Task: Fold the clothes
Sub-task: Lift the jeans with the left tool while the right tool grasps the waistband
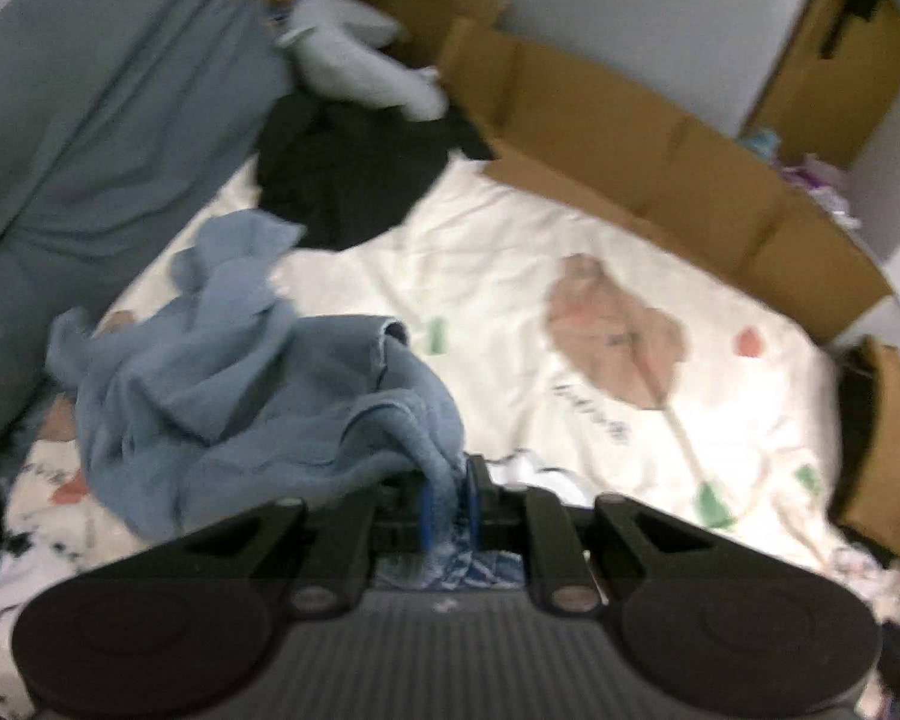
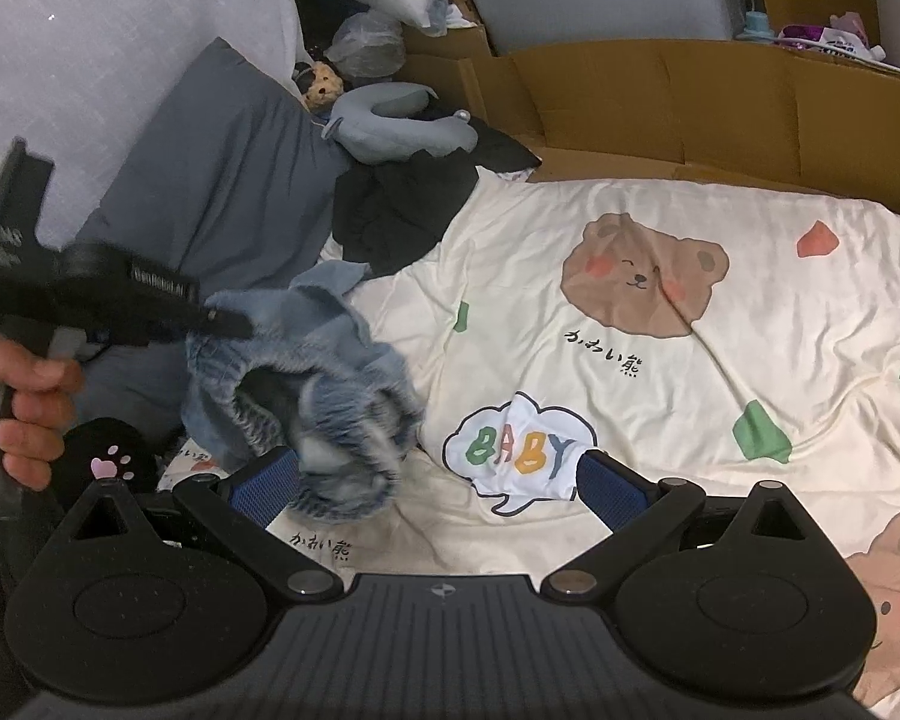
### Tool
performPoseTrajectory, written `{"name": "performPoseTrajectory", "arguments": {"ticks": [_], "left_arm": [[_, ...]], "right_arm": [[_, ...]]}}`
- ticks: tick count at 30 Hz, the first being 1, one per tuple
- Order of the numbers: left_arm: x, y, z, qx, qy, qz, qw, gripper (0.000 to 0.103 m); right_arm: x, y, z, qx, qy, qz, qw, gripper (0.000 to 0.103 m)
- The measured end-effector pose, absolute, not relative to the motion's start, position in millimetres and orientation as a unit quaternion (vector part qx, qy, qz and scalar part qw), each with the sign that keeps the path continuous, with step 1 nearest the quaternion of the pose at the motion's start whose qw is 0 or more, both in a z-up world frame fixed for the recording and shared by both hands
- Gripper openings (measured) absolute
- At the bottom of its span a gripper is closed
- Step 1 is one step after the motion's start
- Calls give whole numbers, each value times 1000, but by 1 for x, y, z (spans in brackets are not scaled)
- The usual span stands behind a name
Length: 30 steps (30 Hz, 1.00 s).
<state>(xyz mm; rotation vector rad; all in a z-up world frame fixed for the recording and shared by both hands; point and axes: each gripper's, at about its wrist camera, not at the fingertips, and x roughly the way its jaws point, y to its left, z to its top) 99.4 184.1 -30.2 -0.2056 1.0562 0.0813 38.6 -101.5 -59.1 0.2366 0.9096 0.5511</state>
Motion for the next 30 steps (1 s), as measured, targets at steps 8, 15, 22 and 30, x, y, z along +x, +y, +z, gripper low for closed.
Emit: {"name": "performPoseTrajectory", "arguments": {"ticks": [8, 15, 22, 30], "left_arm": [[105, 131, -8, -96, 482, -23, 871, 11], [111, 107, 11, -91, 463, -55, 880, 11], [110, 81, 21, -89, 457, -99, 880, 11], [117, 36, 39, -84, 444, -154, 879, 11]], "right_arm": [[36, -112, -64, 113, 438, 267, 851, 102], [36, -140, -86, 176, 462, 245, 834, 102], [34, -131, -94, 194, 465, 269, 821, 102], [36, -145, -68, 248, 396, 261, 845, 102]]}}
